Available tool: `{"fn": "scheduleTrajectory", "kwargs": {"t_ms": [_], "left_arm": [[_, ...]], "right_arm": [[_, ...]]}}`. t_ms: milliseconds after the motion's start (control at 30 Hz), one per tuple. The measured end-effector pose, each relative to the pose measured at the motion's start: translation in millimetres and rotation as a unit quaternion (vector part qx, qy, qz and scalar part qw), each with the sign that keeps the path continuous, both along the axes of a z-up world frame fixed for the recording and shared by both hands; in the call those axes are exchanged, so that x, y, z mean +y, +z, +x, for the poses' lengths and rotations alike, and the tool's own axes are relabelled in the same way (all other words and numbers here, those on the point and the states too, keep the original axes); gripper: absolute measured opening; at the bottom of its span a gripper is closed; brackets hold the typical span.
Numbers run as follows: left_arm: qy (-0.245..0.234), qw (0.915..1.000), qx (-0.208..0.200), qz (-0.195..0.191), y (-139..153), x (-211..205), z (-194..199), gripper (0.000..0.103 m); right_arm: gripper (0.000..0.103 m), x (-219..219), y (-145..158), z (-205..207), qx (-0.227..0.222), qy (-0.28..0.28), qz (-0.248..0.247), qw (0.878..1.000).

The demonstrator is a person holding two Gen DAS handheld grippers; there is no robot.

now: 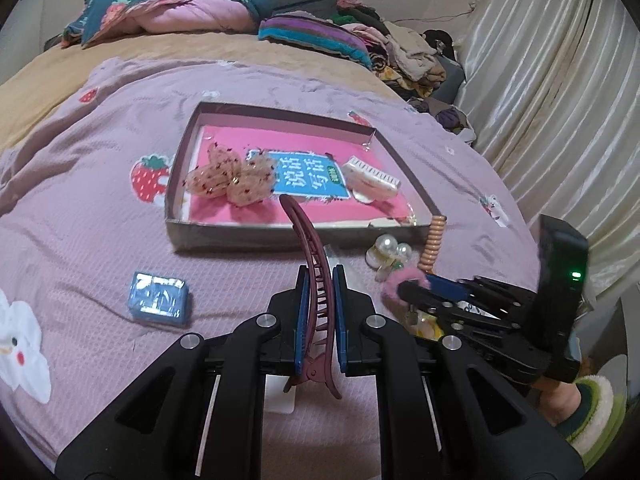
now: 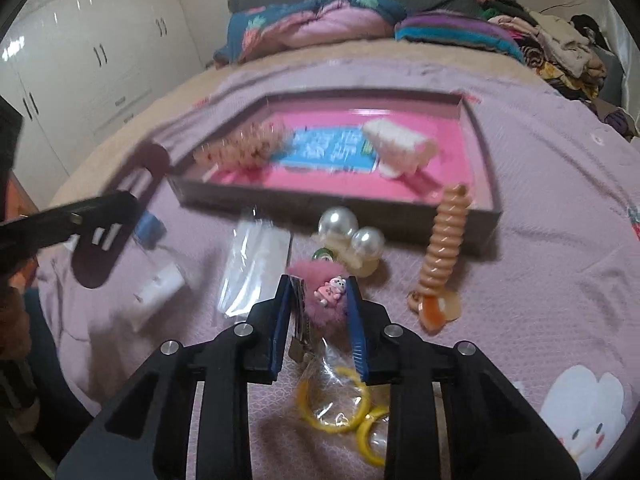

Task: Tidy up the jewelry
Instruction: 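Grasp the maroon claw clip with the left tool while the right tool grasps the pink fluffy hair tie, then carry the maroon clip and pink hair tie into the tray and open both tools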

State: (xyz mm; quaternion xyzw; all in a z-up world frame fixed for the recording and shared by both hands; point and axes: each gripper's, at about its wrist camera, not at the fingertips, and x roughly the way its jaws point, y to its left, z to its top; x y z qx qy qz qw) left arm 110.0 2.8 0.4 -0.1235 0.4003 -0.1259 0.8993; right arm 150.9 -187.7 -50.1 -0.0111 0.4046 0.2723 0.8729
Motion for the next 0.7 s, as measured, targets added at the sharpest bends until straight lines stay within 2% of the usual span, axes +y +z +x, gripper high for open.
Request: {"fn": "scheduleTrajectory", "kwargs": {"t_ms": [333, 700], "left_arm": [[-0.013, 0.9997, -0.019, -0.002, 16.3, -11.2, 25.0, 0.005], [-0.030, 0.9987, -0.042, 0.003, 34.2, -21.2, 60.0, 0.005]], "right_arm": [[0.025, -44.1, 57.2, -5.8, -0.075, -0.053, 0.052, 0.994], [0.025, -75.6, 96.2, 29.4, -0.122, -0.098, 0.051, 0.986]]}}
